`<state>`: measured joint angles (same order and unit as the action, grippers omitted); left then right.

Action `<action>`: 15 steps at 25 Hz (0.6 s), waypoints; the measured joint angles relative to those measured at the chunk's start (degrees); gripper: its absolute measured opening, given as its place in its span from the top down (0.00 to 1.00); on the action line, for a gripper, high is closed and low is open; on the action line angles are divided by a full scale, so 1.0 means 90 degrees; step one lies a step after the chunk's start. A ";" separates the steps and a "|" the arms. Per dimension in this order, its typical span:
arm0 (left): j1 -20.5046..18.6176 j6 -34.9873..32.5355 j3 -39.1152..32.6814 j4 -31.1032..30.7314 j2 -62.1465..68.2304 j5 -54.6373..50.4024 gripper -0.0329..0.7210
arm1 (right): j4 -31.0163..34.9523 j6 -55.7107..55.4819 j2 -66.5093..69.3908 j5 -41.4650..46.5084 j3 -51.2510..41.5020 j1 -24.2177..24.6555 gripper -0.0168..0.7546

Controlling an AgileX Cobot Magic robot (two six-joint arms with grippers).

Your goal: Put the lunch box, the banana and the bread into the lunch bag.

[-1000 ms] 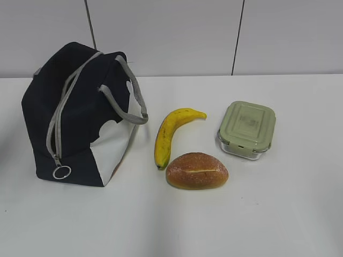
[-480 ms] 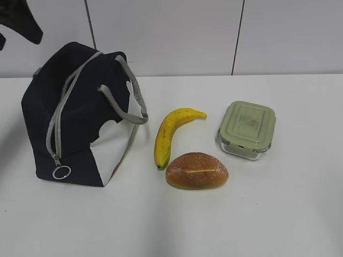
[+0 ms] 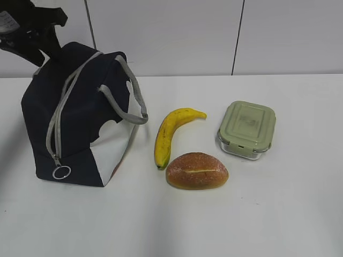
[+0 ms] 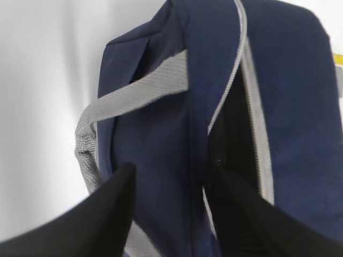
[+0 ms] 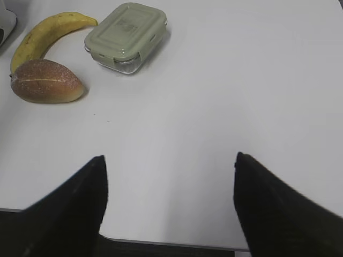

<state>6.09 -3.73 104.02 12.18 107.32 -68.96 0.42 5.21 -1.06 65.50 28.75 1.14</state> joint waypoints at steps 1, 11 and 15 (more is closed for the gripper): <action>0.0000 -0.0008 0.0010 0.0000 0.0084 0.0000 0.51 | 0.0000 0.0000 0.0000 0.0000 0.0000 0.0000 0.27; 0.0000 -0.0012 0.0041 -0.0167 0.0297 -0.0008 0.91 | 0.0000 0.0000 0.0000 0.0000 0.0000 0.0000 0.27; 0.0000 -0.0012 0.0041 0.0019 0.0297 -0.0014 0.96 | 0.0000 0.0000 0.0000 0.0000 0.0000 0.0000 0.27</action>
<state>6.09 -3.84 104.39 12.35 109.99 -69.09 0.42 5.21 -1.06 65.50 28.75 1.14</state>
